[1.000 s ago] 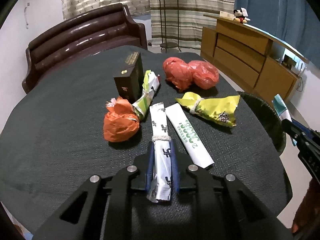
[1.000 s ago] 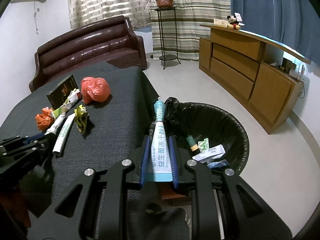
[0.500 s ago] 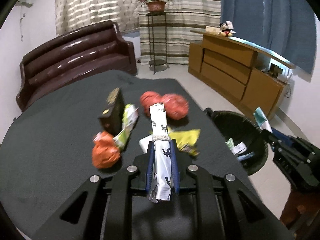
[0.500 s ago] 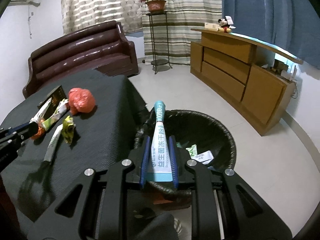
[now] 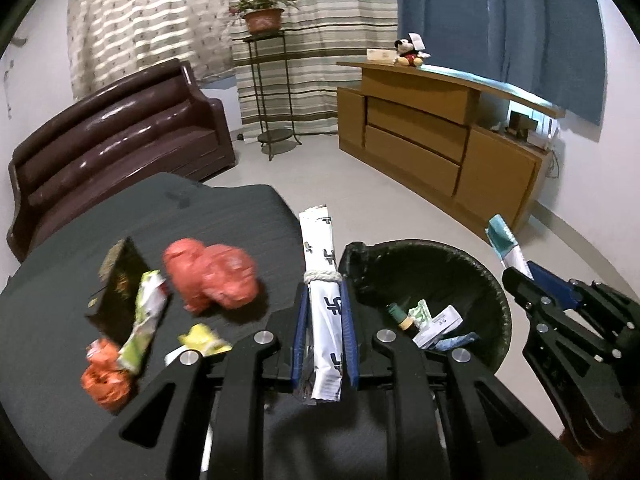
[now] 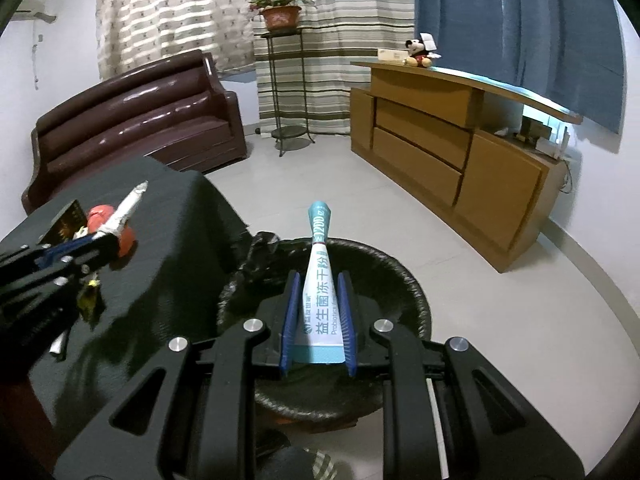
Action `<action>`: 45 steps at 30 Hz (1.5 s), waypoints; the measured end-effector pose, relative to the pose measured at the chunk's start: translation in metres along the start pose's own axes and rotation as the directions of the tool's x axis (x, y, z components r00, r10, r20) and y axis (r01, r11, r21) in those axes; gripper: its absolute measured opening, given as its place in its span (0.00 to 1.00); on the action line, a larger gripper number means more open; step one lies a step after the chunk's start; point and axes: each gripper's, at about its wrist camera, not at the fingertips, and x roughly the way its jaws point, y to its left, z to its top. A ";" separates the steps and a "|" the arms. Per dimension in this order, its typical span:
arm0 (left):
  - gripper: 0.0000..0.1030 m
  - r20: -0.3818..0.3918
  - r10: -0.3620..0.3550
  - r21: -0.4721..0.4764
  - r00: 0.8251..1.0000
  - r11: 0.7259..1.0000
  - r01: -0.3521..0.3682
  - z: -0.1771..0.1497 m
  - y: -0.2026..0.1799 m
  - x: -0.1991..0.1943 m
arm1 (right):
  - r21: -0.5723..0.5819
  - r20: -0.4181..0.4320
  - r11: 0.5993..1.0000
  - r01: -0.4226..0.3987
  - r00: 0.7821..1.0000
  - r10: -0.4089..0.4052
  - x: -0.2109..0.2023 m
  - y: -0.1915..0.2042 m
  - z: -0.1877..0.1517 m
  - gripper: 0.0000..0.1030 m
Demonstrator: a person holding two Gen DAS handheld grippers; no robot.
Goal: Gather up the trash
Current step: 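Carry both tubes over the black bin and open both tools to drop them, then move both open tools back over the trash on the table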
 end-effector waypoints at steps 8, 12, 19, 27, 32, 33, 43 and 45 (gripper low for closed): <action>0.17 -0.022 -0.004 0.027 1.000 1.000 0.005 0.009 -0.018 0.020 | 0.021 -0.001 1.000 0.020 1.000 -0.020 0.013 -0.016 0.007 0.19; 0.17 -0.028 -0.002 0.045 1.000 0.999 0.003 0.011 -0.026 0.027 | 0.029 0.002 0.999 0.024 1.000 -0.024 0.018 -0.022 0.010 0.19; 0.17 -0.037 0.001 0.058 0.999 0.998 0.001 0.016 -0.036 0.037 | 0.043 -0.003 0.999 0.030 1.000 -0.030 0.027 -0.030 0.013 0.19; 0.25 -0.051 -0.001 0.053 0.999 0.999 0.004 0.017 -0.037 0.043 | 0.059 -0.013 0.998 0.027 1.000 -0.027 0.036 -0.037 0.014 0.19; 0.44 -0.055 0.001 0.051 0.998 0.999 0.002 0.017 -0.037 0.045 | 0.073 -0.027 0.997 0.026 0.999 -0.024 0.039 -0.039 0.013 0.20; 0.45 -0.057 0.001 0.051 0.998 0.999 0.002 0.017 -0.037 0.046 | 0.077 -0.030 0.997 0.025 0.999 -0.023 0.038 -0.040 0.013 0.20; 0.52 -0.052 0.003 0.035 0.999 0.999 -0.001 0.021 -0.034 0.041 | 0.105 -0.012 0.994 0.041 0.999 -0.040 0.028 -0.042 0.014 0.43; 0.53 -0.052 0.004 0.032 0.999 0.999 -0.003 0.021 -0.032 0.039 | 0.119 -0.013 0.992 0.037 0.999 -0.035 0.026 -0.044 0.014 0.46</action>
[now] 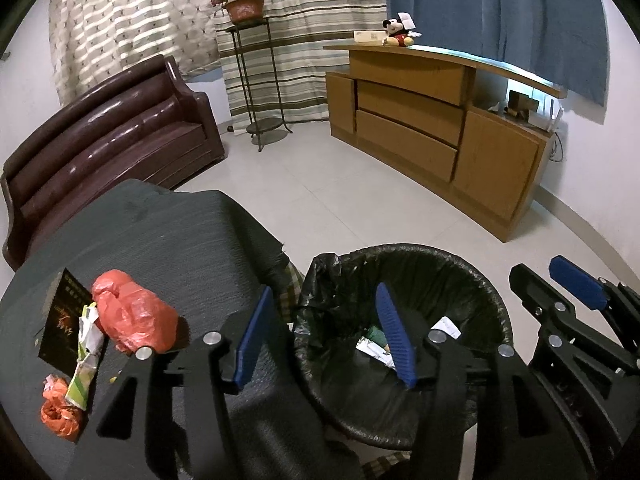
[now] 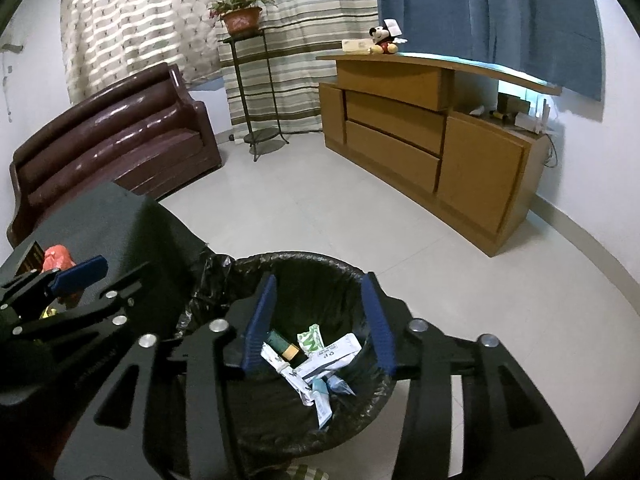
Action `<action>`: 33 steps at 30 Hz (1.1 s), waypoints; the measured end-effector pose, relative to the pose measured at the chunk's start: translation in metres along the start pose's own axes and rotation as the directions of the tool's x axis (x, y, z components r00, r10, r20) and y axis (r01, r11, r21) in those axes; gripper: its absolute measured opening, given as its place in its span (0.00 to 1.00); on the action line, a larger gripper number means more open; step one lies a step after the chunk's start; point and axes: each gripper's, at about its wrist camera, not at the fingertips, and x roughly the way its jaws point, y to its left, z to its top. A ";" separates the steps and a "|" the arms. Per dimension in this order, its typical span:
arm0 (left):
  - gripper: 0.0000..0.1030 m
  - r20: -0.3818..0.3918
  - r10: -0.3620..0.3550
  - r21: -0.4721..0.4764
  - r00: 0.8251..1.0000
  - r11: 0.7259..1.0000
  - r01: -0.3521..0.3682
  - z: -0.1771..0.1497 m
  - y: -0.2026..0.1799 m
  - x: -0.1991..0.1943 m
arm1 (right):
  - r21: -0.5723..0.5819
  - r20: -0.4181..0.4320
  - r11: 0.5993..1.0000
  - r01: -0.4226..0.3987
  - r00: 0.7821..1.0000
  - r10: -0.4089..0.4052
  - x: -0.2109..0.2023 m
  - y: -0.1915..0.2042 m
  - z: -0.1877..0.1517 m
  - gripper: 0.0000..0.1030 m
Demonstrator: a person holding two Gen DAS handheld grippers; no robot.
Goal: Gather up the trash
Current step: 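Move both open tools back over the trash on the table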
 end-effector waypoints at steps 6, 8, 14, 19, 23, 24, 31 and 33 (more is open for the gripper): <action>0.55 0.011 0.011 -0.019 1.000 1.000 -0.011 -0.005 0.012 -0.014 | 0.056 0.007 0.998 -0.010 1.000 0.009 -0.007 -0.003 0.000 0.54; 0.56 0.013 0.019 -0.031 1.000 0.999 -0.018 -0.007 0.020 -0.019 | 0.057 0.002 0.998 -0.020 1.000 0.020 -0.009 0.000 0.000 0.55; 0.57 0.021 0.054 -0.063 0.998 0.997 -0.053 -0.012 0.044 -0.033 | 0.021 -0.005 0.998 -0.051 0.999 0.051 -0.016 0.022 -0.002 0.55; 0.57 0.027 0.087 -0.099 0.996 0.992 -0.084 -0.018 0.068 -0.045 | -0.020 -0.009 0.996 -0.090 0.996 0.090 -0.023 0.044 -0.004 0.55; 0.58 0.023 0.116 -0.128 0.993 0.985 -0.112 -0.026 0.087 -0.053 | -0.057 -0.015 0.991 -0.123 0.992 0.123 -0.028 0.066 -0.006 0.55; 0.58 0.019 0.125 -0.138 0.992 0.983 -0.121 -0.028 0.094 -0.055 | -0.069 -0.017 0.989 -0.132 0.991 0.131 -0.029 0.073 -0.007 0.55; 0.59 -0.006 0.181 -0.192 0.984 0.965 -0.178 -0.048 0.132 -0.067 | -0.121 -0.046 0.974 -0.190 0.982 0.186 -0.033 0.110 -0.015 0.55; 0.60 -0.020 0.198 -0.208 0.980 0.958 -0.198 -0.055 0.143 -0.069 | -0.134 -0.054 0.970 -0.203 0.979 0.197 -0.033 0.117 -0.019 0.55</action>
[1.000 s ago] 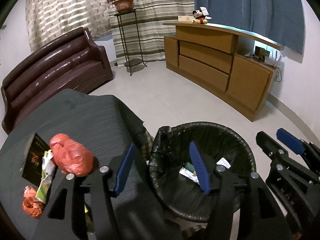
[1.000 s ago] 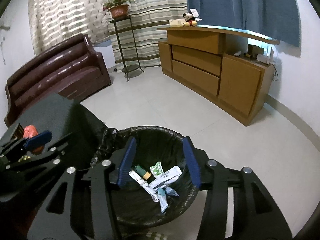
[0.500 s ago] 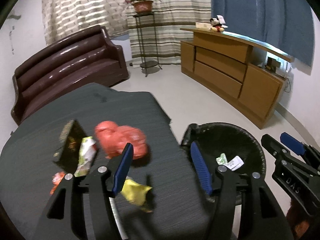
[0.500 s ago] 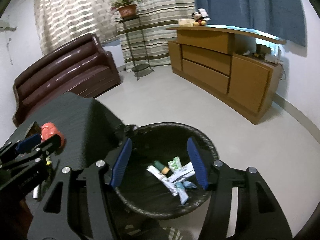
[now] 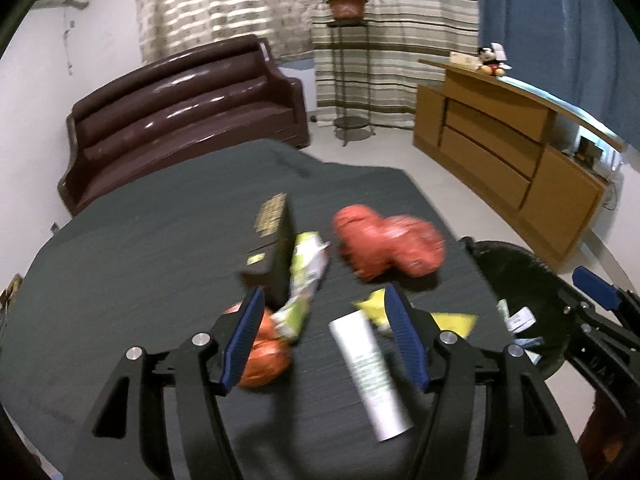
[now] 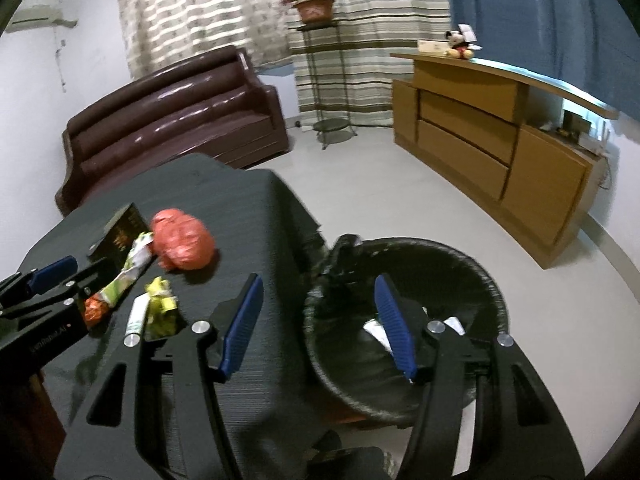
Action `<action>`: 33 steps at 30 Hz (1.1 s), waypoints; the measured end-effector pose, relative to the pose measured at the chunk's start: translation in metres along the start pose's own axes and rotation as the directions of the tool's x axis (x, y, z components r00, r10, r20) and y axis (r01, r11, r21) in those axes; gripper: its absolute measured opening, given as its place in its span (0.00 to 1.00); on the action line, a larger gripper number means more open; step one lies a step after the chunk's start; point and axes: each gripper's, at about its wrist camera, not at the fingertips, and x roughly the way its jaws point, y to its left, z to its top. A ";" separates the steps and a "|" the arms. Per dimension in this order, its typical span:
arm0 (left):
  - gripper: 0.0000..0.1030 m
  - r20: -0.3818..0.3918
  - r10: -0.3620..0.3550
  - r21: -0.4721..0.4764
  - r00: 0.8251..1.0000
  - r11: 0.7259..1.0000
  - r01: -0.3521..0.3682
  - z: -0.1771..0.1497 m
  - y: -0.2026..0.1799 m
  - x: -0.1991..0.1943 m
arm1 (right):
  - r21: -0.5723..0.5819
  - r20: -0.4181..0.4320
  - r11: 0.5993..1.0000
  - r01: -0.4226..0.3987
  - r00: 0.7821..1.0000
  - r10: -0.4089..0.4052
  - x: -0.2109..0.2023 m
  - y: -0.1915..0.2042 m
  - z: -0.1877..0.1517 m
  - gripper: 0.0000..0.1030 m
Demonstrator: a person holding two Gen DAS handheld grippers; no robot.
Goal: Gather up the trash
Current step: 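Move both open tools back over the trash on the table, then grasp the yellow wrapped packet with the right tool and lift it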
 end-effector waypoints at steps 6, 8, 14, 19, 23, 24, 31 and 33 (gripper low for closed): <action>0.60 -0.023 0.040 -0.040 0.999 0.998 -0.041 -0.008 0.028 0.002 | -0.055 -0.018 0.998 -0.039 0.999 0.038 0.003 0.027 -0.004 0.55; 0.60 -0.029 0.051 -0.053 0.998 0.997 -0.052 -0.010 0.037 0.002 | -0.071 -0.020 0.996 -0.047 0.999 0.045 0.003 0.034 -0.004 0.55; 0.60 -0.041 0.085 -0.083 0.996 0.993 -0.088 -0.014 0.056 0.003 | -0.101 -0.026 0.992 -0.076 0.997 0.074 0.005 0.056 -0.004 0.55; 0.60 -0.050 0.107 -0.108 0.993 0.988 -0.112 -0.017 0.070 0.004 | -0.128 -0.040 0.987 -0.093 0.995 0.089 0.009 0.071 -0.004 0.55; 0.60 -0.057 0.117 -0.127 0.992 0.984 -0.123 -0.021 0.079 0.003 | -0.148 -0.055 0.984 -0.097 0.994 0.090 0.014 0.081 -0.005 0.55; 0.60 -0.057 0.118 -0.131 0.991 0.983 -0.125 -0.021 0.081 0.003 | -0.151 -0.061 0.984 -0.099 0.994 0.090 0.016 0.083 -0.006 0.55; 0.60 -0.063 0.133 -0.162 0.989 0.977 -0.141 -0.024 0.098 0.004 | -0.197 -0.104 0.975 -0.103 0.991 0.083 0.027 0.100 -0.009 0.54; 0.60 -0.068 0.134 -0.167 0.989 0.975 -0.144 -0.024 0.101 0.006 | -0.207 -0.113 0.973 -0.101 0.990 0.079 0.030 0.104 -0.010 0.53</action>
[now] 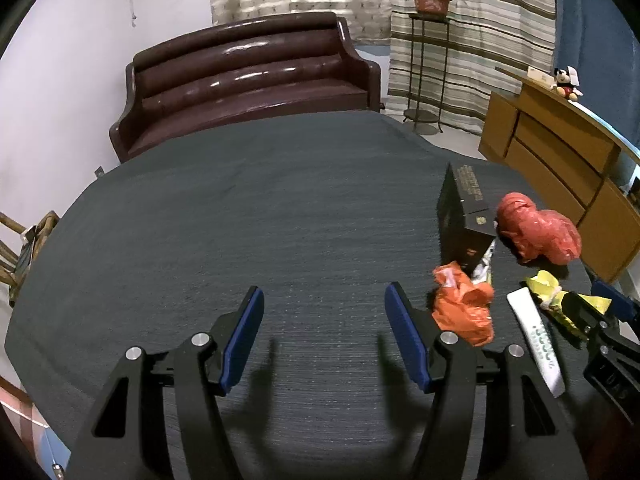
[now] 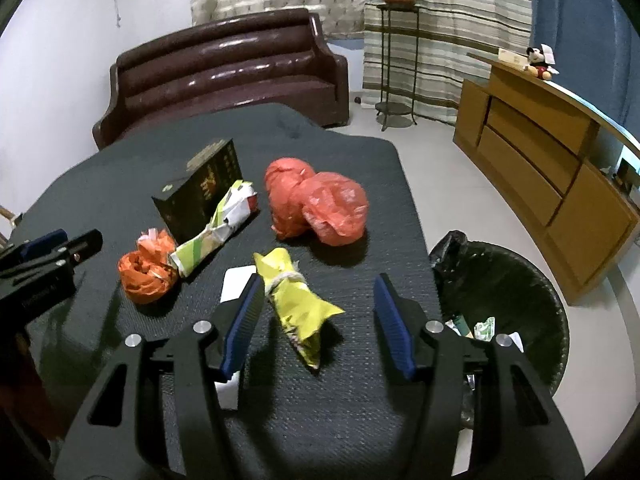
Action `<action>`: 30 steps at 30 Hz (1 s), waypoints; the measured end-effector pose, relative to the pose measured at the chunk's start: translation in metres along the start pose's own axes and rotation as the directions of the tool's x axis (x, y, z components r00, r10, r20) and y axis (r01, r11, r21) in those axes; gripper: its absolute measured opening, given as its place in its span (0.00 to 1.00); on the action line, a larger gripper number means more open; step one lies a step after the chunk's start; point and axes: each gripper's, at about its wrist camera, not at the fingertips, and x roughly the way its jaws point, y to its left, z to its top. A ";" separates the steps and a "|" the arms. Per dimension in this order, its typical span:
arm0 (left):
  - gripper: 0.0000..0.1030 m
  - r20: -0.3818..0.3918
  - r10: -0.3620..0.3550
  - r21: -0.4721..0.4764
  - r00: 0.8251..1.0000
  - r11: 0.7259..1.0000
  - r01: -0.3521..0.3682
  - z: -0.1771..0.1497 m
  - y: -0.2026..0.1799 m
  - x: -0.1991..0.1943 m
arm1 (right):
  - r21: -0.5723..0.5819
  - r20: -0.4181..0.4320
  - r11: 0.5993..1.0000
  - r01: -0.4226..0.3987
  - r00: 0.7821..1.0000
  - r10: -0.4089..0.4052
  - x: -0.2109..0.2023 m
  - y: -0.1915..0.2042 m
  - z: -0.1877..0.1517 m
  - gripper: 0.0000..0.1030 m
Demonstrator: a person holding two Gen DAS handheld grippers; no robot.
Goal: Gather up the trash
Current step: 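Grasp the yellow wrapped packet with the right tool and lift it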
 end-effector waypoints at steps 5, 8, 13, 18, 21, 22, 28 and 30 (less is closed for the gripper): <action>0.60 -0.017 0.002 -0.015 1.000 1.000 -0.003 0.003 0.003 0.007 | -0.033 -0.047 0.999 0.001 0.999 -0.002 0.010 0.007 0.001 0.42; 0.60 -0.022 0.000 -0.019 1.000 1.000 0.000 0.002 0.005 0.009 | -0.051 -0.062 0.999 0.000 0.998 -0.003 0.013 0.010 0.001 0.37; 0.60 -0.025 -0.007 -0.019 1.000 1.000 0.006 0.002 0.004 0.010 | -0.071 -0.058 0.997 0.000 0.998 -0.004 0.011 0.014 -0.001 0.33; 0.60 -0.026 -0.004 -0.018 1.000 1.000 0.004 0.003 0.003 0.009 | -0.073 -0.044 0.997 -0.012 0.999 0.009 0.005 0.017 -0.005 0.24; 0.60 -0.020 -0.006 -0.012 1.000 1.000 0.006 0.003 0.000 0.006 | -0.078 -0.036 0.997 -0.015 0.999 0.012 0.002 0.019 -0.007 0.19; 0.60 -0.018 -0.007 -0.009 1.000 1.000 0.007 0.002 -0.002 0.005 | -0.076 -0.034 0.997 -0.017 0.999 0.015 0.001 0.019 -0.008 0.19; 0.60 -0.009 -0.012 0.011 1.000 1.000 0.012 -0.003 -0.011 -0.002 | -0.064 -0.007 0.998 -0.026 1.000 0.026 -0.011 0.015 -0.010 0.19; 0.60 -0.007 -0.015 0.012 1.000 1.000 0.015 -0.003 -0.014 -0.004 | -0.060 0.005 0.998 -0.025 1.000 0.026 -0.016 0.013 -0.011 0.19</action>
